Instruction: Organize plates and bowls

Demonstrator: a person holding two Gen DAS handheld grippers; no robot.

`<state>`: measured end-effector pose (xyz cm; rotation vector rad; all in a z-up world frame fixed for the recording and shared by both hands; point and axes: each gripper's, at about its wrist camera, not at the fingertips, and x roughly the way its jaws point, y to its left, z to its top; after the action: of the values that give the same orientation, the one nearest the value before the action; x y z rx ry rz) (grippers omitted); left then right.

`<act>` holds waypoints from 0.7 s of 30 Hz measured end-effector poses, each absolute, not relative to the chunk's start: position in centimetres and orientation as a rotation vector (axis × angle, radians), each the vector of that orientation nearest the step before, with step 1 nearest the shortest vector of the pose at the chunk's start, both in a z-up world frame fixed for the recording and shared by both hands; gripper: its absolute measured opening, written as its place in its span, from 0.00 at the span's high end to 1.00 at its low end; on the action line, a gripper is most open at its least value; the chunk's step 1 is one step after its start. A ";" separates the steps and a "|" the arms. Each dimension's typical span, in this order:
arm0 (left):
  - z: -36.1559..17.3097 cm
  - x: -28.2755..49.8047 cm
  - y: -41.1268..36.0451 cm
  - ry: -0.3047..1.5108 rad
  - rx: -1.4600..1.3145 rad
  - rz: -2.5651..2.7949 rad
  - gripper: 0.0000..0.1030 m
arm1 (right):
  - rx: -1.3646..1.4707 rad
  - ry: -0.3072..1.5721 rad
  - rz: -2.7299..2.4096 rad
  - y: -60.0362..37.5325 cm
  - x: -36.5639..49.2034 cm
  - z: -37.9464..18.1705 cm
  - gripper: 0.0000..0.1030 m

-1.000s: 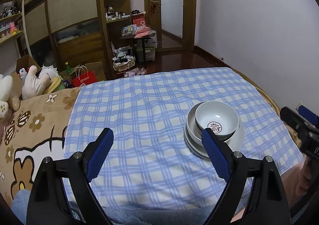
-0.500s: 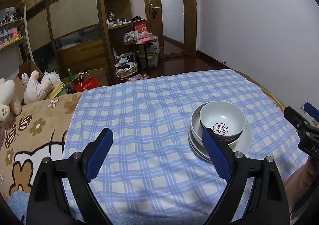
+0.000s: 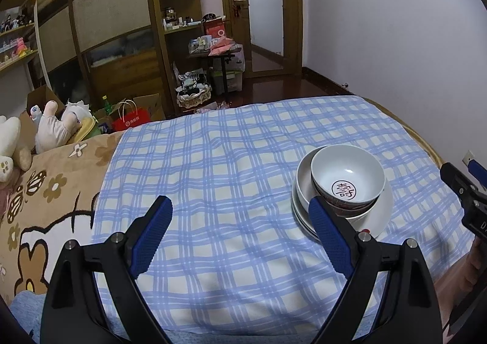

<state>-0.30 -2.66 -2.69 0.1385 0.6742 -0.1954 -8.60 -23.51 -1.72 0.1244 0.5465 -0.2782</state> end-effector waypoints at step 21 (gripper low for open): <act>-2.8 -0.6 -2.5 0.673 0.156 -0.201 0.13 | 0.131 0.551 -0.285 -23.7 -8.4 -2.3 0.00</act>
<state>-0.59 -2.47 -2.83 0.1562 0.6730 -0.2009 -8.44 -23.66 -2.31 0.1307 0.5507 -0.2853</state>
